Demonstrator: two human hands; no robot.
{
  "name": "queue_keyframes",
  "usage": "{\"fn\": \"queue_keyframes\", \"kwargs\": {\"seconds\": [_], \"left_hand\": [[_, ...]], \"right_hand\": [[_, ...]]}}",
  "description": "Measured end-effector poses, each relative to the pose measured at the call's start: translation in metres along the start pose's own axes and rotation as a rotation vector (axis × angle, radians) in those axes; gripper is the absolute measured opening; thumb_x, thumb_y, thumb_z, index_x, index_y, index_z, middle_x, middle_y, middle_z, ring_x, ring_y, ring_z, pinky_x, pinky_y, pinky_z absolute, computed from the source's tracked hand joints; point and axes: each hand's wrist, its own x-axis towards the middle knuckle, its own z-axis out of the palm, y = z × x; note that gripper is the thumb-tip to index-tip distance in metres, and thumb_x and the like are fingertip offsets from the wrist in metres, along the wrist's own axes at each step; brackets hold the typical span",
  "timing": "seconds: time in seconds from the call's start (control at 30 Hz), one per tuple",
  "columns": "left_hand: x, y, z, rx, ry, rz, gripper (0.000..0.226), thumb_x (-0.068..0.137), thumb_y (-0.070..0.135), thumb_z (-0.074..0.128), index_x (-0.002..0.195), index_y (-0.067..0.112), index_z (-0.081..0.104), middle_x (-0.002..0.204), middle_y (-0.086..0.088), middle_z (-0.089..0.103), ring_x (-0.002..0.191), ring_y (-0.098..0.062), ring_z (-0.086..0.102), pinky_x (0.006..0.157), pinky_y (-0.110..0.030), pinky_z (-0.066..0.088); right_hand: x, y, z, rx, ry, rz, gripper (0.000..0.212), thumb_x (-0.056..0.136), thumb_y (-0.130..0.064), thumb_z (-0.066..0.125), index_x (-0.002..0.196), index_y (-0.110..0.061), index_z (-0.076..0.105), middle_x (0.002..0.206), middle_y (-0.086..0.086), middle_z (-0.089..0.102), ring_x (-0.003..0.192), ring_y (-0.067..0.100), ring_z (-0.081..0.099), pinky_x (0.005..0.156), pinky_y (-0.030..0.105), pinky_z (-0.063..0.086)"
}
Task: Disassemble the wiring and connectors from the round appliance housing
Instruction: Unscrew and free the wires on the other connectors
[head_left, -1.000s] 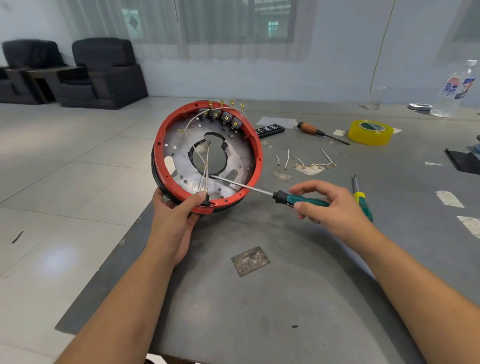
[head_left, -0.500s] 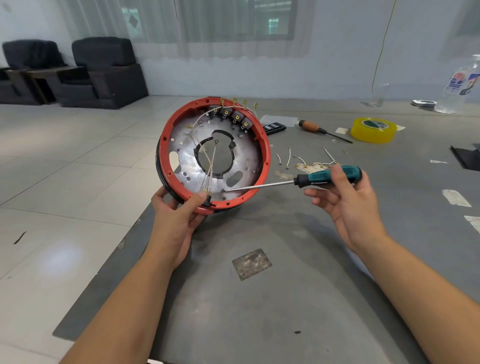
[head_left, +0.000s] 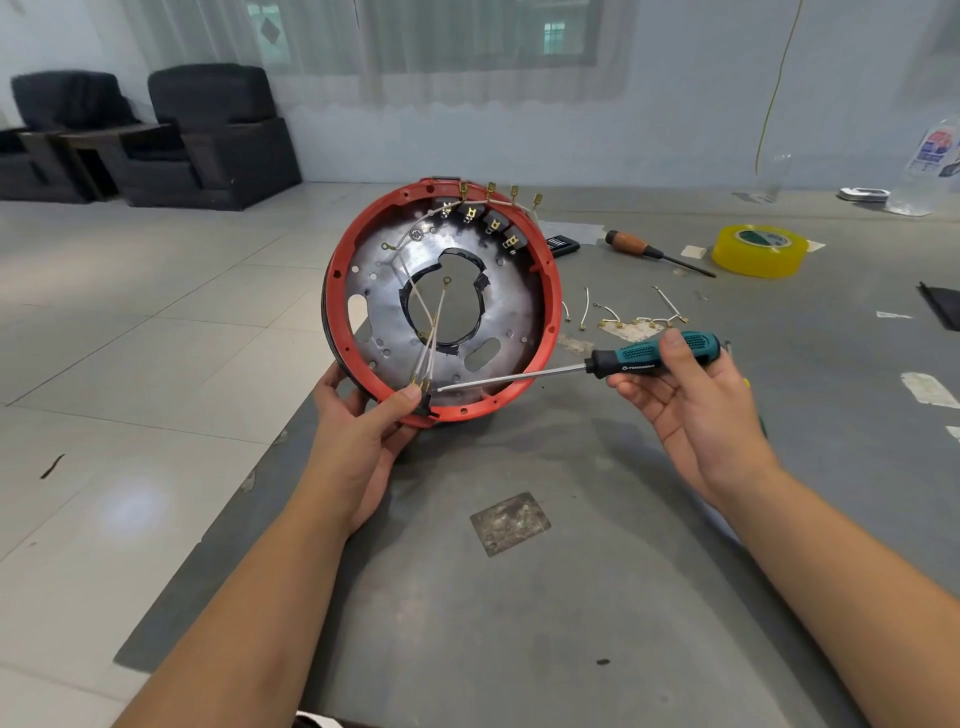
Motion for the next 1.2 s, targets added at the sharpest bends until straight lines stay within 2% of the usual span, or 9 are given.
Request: {"fn": "queue_keyframes", "kwargs": {"seconds": [0.3, 0.57, 0.8, 1.0, 1.1, 1.2], "left_hand": [[0.0, 0.001, -0.001, -0.025, -0.001, -0.006, 0.073, 0.087, -0.009, 0.075, 0.142, 0.024, 0.041, 0.122, -0.005, 0.072, 0.111, -0.032, 0.075, 0.081, -0.041, 0.064], [0.001, 0.0, -0.002, -0.024, 0.003, -0.007, 0.069, 0.087, -0.008, 0.076, 0.138, 0.025, 0.042, 0.122, -0.008, 0.071, 0.11, -0.033, 0.075, 0.088, -0.048, 0.064], [0.001, -0.001, -0.001, -0.028, 0.008, -0.006, 0.067, 0.087, -0.009, 0.075, 0.136, 0.025, 0.043, 0.119, -0.005, 0.072, 0.107, -0.031, 0.076, 0.089, -0.049, 0.064], [0.001, -0.001, 0.0, -0.02, 0.017, -0.013, 0.068, 0.087, -0.009, 0.075, 0.135, 0.025, 0.042, 0.129, -0.011, 0.068, 0.109, -0.033, 0.076, 0.091, -0.051, 0.064], [0.001, -0.001, -0.001, -0.022, 0.022, -0.016, 0.067, 0.086, -0.009, 0.075, 0.135, 0.026, 0.043, 0.131, -0.012, 0.068, 0.11, -0.034, 0.075, 0.086, -0.046, 0.065], [0.002, -0.001, -0.002, -0.034, 0.023, -0.016, 0.07, 0.084, -0.008, 0.078, 0.135, 0.025, 0.043, 0.134, -0.014, 0.069, 0.112, -0.036, 0.075, 0.086, -0.047, 0.064]], "right_hand": [[-0.003, 0.002, 0.002, -0.005, 0.005, 0.024, 0.038, 0.086, -0.033, 0.071, 0.115, -0.013, 0.055, 0.104, 0.017, 0.076, 0.093, 0.032, 0.076, 0.072, 0.028, 0.061], [-0.002, 0.002, 0.0, 0.014, 0.017, 0.043, 0.039, 0.087, -0.032, 0.072, 0.116, -0.013, 0.055, 0.107, 0.019, 0.075, 0.096, 0.034, 0.075, 0.073, 0.029, 0.061], [0.0, 0.001, 0.0, 0.036, 0.014, 0.037, 0.038, 0.087, -0.033, 0.071, 0.115, -0.011, 0.056, 0.104, 0.018, 0.076, 0.092, 0.032, 0.076, 0.072, 0.029, 0.061], [-0.002, 0.002, 0.002, 0.028, 0.024, 0.066, 0.044, 0.087, -0.032, 0.071, 0.12, -0.009, 0.055, 0.107, 0.019, 0.075, 0.094, 0.034, 0.075, 0.072, 0.029, 0.062], [-0.002, 0.0, 0.0, 0.024, 0.021, 0.09, 0.039, 0.085, -0.028, 0.072, 0.116, -0.01, 0.056, 0.107, 0.019, 0.076, 0.094, 0.034, 0.076, 0.07, 0.028, 0.062], [-0.001, -0.01, -0.005, -0.06, -0.003, 0.119, 0.033, 0.079, -0.02, 0.078, 0.102, -0.011, 0.056, 0.102, 0.019, 0.076, 0.089, 0.035, 0.076, 0.066, 0.026, 0.061]]}}
